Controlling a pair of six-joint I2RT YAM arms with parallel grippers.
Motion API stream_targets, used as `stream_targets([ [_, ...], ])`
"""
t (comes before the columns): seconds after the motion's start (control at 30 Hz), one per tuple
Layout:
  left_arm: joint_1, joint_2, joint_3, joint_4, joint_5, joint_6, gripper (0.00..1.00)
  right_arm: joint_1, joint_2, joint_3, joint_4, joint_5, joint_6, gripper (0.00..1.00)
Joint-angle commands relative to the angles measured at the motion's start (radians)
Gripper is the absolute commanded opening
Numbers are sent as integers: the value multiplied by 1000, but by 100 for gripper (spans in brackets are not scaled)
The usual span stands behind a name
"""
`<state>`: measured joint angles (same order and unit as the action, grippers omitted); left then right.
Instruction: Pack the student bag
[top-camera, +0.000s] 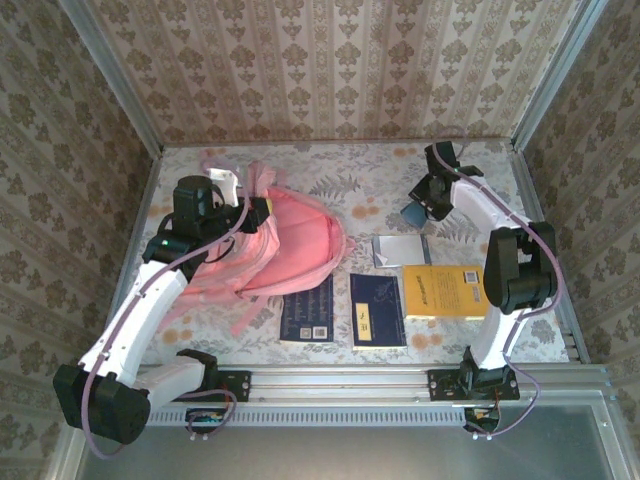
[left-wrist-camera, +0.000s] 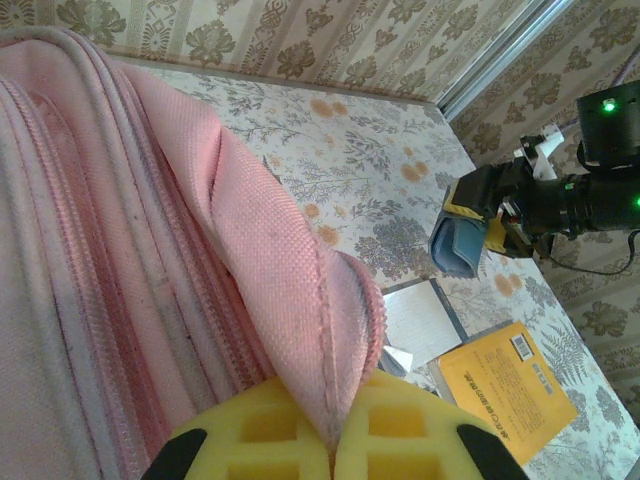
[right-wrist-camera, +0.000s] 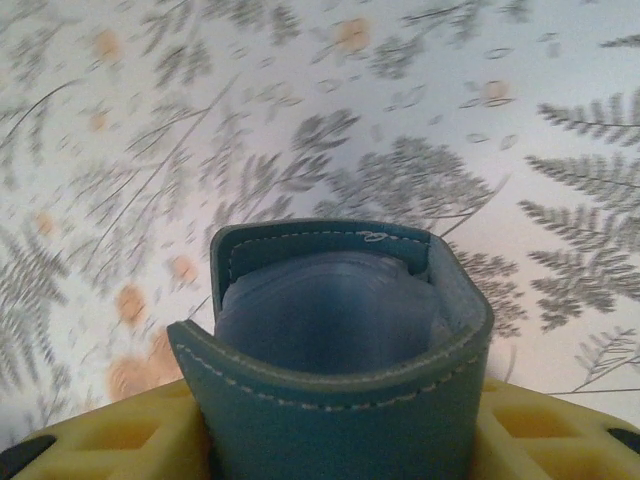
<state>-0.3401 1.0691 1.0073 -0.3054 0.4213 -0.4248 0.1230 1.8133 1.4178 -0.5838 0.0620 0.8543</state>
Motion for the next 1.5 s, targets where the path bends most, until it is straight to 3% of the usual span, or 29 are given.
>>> stream_targets([
  [0.0,3,-31,-3,34,-15,23,0,30,-77,-8,14,-26,-92,42],
  [0.2,3,-30,-3,32,-23,26,0,111,-130,-40,41,-112,-152,42],
  [0.5,5,-28,36,6,-6,30,0,382,-141,-41,209,-315,-157,44],
  [0.77,12,-59,116,-42,26,27,0,590,21,92,358,-397,-69,46],
  [1.07,68,-110,158,-49,101,-10,0,737,307,362,518,-437,38,51],
  [1.2,82,-115,181,-55,108,-14,0,789,445,492,506,-450,74,61],
  [1.33,93,-116,195,-68,106,-14,0,807,487,537,472,-421,56,98],
  [1.47,95,-127,205,-96,79,7,0,797,399,472,434,-348,-37,100],
])
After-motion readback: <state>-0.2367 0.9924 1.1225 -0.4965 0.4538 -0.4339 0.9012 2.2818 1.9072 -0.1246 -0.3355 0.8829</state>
